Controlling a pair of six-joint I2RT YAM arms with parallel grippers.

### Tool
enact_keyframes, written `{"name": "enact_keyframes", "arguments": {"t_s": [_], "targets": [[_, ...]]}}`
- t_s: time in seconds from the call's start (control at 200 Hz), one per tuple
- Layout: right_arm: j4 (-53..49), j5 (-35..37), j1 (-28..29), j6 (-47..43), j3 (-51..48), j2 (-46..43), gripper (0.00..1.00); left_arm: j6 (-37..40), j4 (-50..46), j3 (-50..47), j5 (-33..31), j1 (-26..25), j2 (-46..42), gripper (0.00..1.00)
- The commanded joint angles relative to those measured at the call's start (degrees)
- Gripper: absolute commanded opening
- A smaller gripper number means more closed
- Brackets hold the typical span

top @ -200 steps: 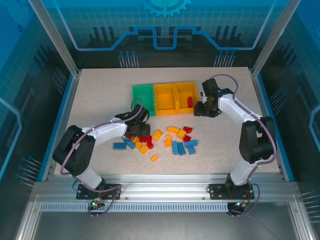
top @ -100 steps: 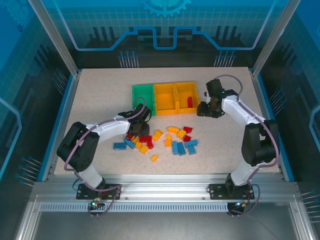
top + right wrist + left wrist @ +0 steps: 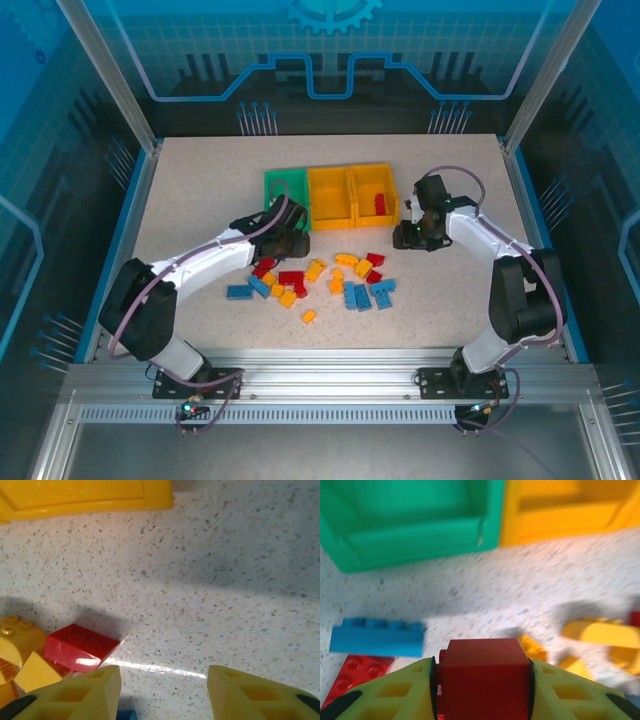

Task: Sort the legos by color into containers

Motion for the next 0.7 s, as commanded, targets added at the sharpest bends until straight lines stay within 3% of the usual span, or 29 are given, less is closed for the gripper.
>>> {"name": "enact_keyframes", "arguments": {"t_s": [0.0,0.165,0.435,0.695], "targets": [[2.6,-3.74,0.48,-2.3,-2.63,-2.36,0.5,-1.14,2.38,4.27,0.33,-0.99,-1.21,0.39],[4.84,-4.13,1.57,2.6,-5.95,-2.7,0.54,1.3,6.16,12.97,4.02,-1.73,4.69,0.39],[11.21,-6.41,2.09,14.01,-11.0,-2.52,0.55,5.07,8.26,34.42,13.8,-2.04,22.86,0.39],[12.95,-6.96,2.58,15.91,-11.74,-2.29,0.56,5.4,2.18,52.37,14.99,-2.05,37.61,0.41]]}}
